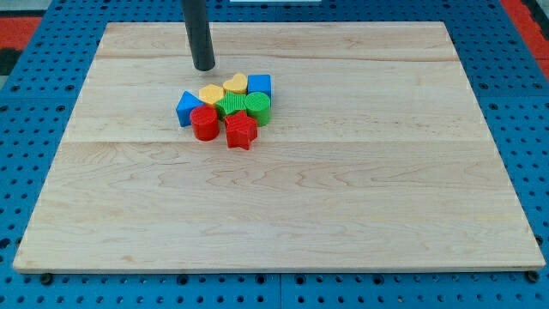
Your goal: Push the arm towards the center of group blocks
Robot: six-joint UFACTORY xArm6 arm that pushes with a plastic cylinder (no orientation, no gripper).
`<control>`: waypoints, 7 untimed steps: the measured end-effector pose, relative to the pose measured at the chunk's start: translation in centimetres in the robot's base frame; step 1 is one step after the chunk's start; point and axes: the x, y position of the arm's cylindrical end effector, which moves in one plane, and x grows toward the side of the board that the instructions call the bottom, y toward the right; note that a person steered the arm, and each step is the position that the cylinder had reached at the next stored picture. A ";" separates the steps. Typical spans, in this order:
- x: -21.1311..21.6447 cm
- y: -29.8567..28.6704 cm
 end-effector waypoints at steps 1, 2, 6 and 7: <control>0.1 0.0; 0.1 0.4; 0.0 -0.1; 0.3 -0.1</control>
